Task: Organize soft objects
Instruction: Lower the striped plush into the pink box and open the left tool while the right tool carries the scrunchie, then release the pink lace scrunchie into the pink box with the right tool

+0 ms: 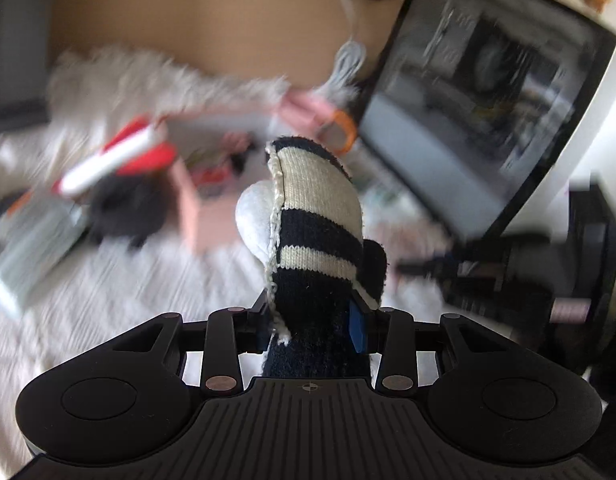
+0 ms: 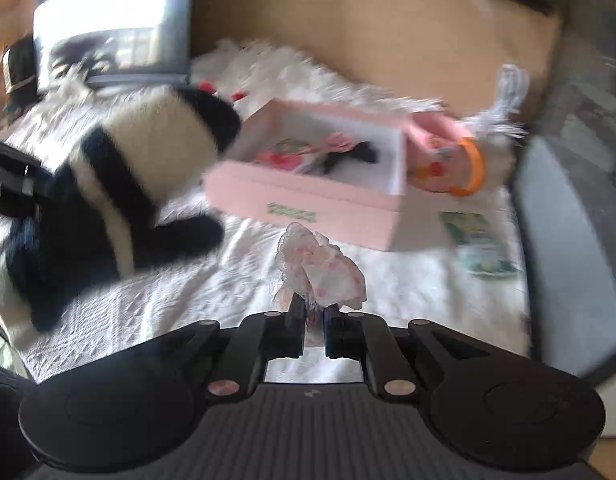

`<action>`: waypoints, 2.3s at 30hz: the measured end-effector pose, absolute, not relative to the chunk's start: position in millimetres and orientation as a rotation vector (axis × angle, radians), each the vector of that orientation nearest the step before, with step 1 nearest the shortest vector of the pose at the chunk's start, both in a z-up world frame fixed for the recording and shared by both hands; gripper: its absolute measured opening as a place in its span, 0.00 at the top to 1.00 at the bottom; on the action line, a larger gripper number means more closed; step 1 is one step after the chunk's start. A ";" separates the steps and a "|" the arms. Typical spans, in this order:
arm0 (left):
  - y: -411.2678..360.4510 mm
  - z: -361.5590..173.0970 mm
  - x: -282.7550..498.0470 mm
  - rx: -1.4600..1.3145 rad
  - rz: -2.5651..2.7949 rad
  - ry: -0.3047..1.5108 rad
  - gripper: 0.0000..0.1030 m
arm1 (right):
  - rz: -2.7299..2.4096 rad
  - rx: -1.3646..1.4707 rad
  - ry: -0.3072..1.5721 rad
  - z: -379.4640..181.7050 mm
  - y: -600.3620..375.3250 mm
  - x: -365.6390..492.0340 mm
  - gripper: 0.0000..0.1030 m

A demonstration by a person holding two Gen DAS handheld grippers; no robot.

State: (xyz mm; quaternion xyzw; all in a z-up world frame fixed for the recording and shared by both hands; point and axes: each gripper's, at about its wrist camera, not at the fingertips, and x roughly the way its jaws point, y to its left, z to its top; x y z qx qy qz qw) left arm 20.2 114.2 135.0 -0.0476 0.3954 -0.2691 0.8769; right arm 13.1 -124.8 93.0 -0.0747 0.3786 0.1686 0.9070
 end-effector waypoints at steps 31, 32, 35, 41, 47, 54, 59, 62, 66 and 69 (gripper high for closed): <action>120.3 105.8 106.7 -0.328 -0.343 0.773 0.57 | 0.349 0.077 0.761 140.9 -143.9 149.2 0.91; 125.6 101.5 93.5 -0.327 -0.348 0.793 0.57 | 0.354 0.068 0.814 135.6 -134.9 171.1 0.91; 143.2 85.2 60.9 -0.340 -0.336 0.831 0.57 | 0.348 0.040 1.012 106.6 -113.0 220.4 0.92; 189.2 60.6 22.6 -0.404 -0.246 0.856 0.57 | 0.267 -0.099 1.252 51.3 -85.3 257.0 0.95; 224.4 50.5 17.8 -0.457 -0.144 0.862 0.57 | 0.227 -0.157 1.253 49.4 -70.6 249.8 0.83; 240.2 43.3 32.0 -0.449 -0.117 0.885 0.57 | 0.234 -0.177 1.147 82.4 -80.0 227.6 0.49; 245.4 37.9 41.4 -0.444 -0.117 0.902 0.57 | 0.276 -0.298 1.016 109.5 -60.7 198.3 0.33; 250.9 36.5 44.0 -0.446 -0.125 0.901 0.57 | 0.339 -0.269 0.958 121.1 -49.9 184.5 0.33; 261.4 37.1 47.6 -0.456 -0.118 0.884 0.57 | 0.496 -0.227 0.875 130.8 -16.3 159.5 0.30; 271.9 42.0 47.2 -0.446 -0.096 0.856 0.57 | 0.588 -0.285 0.824 122.4 22.3 143.7 0.30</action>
